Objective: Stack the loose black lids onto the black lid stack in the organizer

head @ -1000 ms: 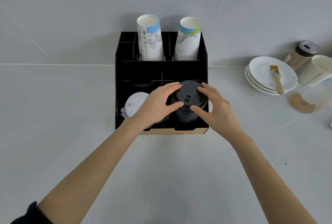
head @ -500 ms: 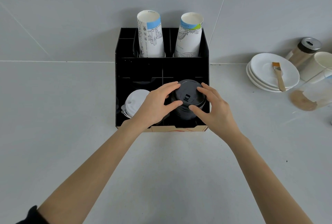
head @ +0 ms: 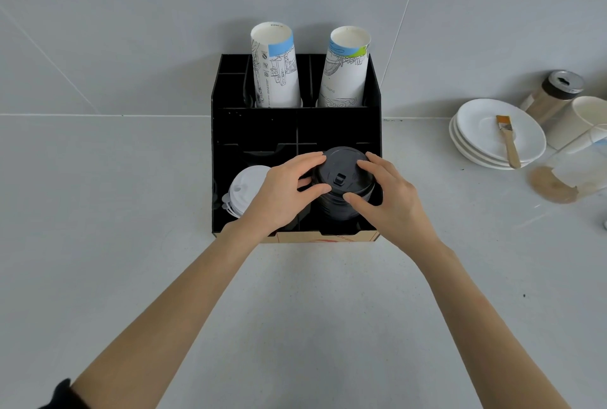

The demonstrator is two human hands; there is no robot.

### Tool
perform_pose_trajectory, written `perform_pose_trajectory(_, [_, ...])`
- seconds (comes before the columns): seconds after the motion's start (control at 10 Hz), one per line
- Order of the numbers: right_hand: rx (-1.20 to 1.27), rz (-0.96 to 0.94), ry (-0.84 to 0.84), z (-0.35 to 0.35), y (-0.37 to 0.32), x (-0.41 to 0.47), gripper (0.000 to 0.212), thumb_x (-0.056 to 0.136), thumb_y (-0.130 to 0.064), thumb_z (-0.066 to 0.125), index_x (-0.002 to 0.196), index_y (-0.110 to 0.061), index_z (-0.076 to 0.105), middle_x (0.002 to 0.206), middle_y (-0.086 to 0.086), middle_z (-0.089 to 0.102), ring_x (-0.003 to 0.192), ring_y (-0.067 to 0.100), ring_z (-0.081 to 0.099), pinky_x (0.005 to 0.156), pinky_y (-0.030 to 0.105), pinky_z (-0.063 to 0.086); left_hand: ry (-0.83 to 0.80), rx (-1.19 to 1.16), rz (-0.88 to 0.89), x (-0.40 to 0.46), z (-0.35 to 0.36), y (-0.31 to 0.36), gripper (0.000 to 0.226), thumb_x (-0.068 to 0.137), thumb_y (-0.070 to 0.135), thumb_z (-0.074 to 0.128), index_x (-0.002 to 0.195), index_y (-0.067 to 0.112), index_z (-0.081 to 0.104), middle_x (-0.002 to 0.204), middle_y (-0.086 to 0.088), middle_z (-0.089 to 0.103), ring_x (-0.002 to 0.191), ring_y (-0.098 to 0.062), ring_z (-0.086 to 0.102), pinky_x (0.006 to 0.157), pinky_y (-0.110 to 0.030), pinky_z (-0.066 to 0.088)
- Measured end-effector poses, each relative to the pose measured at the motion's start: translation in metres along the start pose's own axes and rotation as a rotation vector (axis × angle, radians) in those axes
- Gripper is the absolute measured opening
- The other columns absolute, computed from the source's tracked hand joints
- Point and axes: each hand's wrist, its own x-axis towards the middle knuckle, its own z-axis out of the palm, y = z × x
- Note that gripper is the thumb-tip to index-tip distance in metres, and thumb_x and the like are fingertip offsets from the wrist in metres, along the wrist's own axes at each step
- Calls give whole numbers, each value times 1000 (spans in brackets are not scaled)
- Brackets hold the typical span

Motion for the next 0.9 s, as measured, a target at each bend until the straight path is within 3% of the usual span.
perform_pose_trajectory(0.4, [60,22,19,2,4,-2,52,79,-17,65,127,-14,44,144,2,36,127,16,39,90,2,21,9,115,26,1,2,-2,48,81,15,61,126,13,44,137,-6,46,122,-17,46,94,-22,40])
perform_pose_trajectory(0.6, [61,11,10,6,7,-4,53,82,-20,62,129,-17,40,148,0,30,129,15,36,87,-5,19,-32,214,39,1,0,-1,50,83,18,59,129,14,39,142,-6,41,130,-19,38,104,-28,32])
perform_pose_trajectory(0.7, [25,-8,-18,4,6,-6,55,82,-22,61,131,-18,37,150,0,26,133,16,32,96,4,22,-93,275,32,0,-3,1,54,83,21,59,131,15,36,147,-7,33,134,-20,31,109,-32,27])
perform_pose_trajectory(0.8, [-45,-9,-18,-7,-2,-2,59,82,-28,61,133,-19,34,152,2,22,136,20,27,112,32,25,-141,357,11,4,-14,11,59,83,30,57,133,16,30,150,-8,25,137,-24,25,112,-38,23])
perform_pose_trajectory(0.9, [-127,-8,-24,-13,-8,0,60,82,-32,59,134,-19,32,152,3,22,138,20,22,116,40,17,-156,430,3,5,-21,17,62,85,34,53,136,15,23,151,-10,22,138,-25,22,114,-41,22])
